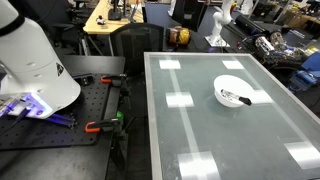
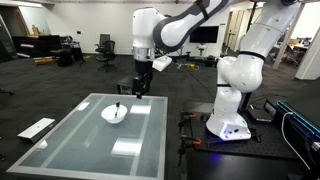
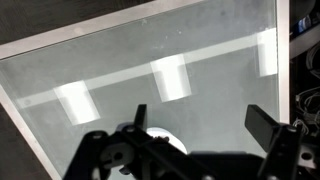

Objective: Take the pen out of the bowl and put it on the table

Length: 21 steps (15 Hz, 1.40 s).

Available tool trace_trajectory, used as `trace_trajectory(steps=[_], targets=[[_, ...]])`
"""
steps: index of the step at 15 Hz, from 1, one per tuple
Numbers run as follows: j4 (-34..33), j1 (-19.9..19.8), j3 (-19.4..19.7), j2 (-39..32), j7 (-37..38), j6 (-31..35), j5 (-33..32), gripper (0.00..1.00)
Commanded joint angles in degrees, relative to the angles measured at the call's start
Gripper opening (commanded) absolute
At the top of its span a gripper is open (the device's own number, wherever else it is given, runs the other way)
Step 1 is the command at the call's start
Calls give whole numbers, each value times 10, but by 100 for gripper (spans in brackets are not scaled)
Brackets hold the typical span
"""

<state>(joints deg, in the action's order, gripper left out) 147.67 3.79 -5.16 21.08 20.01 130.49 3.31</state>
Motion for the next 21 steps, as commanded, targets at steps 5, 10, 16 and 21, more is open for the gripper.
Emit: trace_trajectory(steps=[5, 10, 16, 21], targets=[[-153, -40, -50, -172, 293, -21, -91, 100], [-212, -17, -24, -254, 458, -6, -137, 100], [-249, 15, 15, -310, 647, 9, -221, 100], [-270, 40, 44, -343, 794, 5, -303, 100]])
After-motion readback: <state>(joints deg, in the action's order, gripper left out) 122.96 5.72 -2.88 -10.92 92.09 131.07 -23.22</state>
